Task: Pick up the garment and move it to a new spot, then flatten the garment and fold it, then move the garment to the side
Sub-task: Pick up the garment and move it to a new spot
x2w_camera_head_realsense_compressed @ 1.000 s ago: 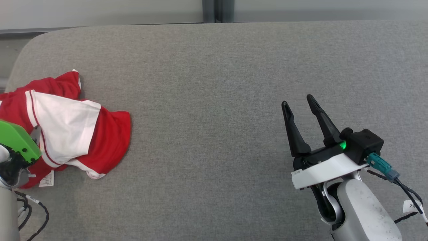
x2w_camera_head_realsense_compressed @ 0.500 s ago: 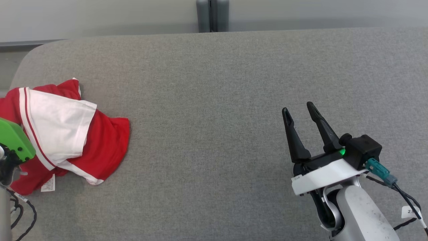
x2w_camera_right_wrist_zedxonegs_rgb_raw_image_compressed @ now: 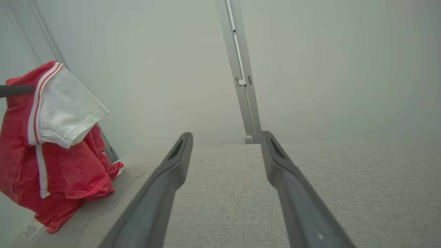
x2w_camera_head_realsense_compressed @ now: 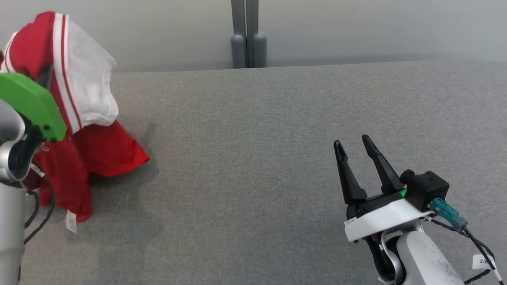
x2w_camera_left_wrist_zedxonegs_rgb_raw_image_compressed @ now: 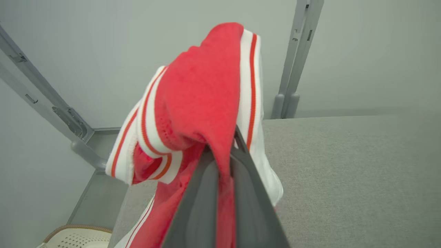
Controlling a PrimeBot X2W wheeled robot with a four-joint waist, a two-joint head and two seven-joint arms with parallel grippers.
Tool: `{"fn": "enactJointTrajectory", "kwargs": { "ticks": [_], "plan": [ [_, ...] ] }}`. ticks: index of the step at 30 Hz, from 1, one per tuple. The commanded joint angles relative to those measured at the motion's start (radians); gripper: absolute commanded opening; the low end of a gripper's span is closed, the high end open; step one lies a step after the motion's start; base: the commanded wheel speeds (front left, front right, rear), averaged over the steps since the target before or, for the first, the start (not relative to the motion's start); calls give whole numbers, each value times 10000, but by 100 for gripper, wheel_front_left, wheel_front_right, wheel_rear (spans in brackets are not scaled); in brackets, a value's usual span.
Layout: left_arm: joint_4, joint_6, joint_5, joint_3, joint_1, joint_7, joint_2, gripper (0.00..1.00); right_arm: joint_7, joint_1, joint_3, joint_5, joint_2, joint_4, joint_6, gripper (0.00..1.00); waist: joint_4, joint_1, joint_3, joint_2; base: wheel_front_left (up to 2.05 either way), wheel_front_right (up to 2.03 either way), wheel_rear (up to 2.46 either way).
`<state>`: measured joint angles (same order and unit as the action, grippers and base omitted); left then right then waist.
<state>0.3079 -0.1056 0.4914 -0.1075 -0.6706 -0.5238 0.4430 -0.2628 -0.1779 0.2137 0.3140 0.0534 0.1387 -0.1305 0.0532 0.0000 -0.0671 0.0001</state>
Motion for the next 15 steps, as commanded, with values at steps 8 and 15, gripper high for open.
{"fn": "enactJointTrajectory", "kwargs": {
  "ticks": [8,15],
  "plan": [
    [-2412,78,27,-655,-651,-370,-672,0,-29,111,-167,22,-14,33,-4,100,-1303,0,339,-1,0,0,0],
    [-3480,89,257,-1241,-806,-456,-1370,0,-29,120,-350,29,-24,-48,-4,100,-2157,0,286,-1,0,0,0]
  ]
}}
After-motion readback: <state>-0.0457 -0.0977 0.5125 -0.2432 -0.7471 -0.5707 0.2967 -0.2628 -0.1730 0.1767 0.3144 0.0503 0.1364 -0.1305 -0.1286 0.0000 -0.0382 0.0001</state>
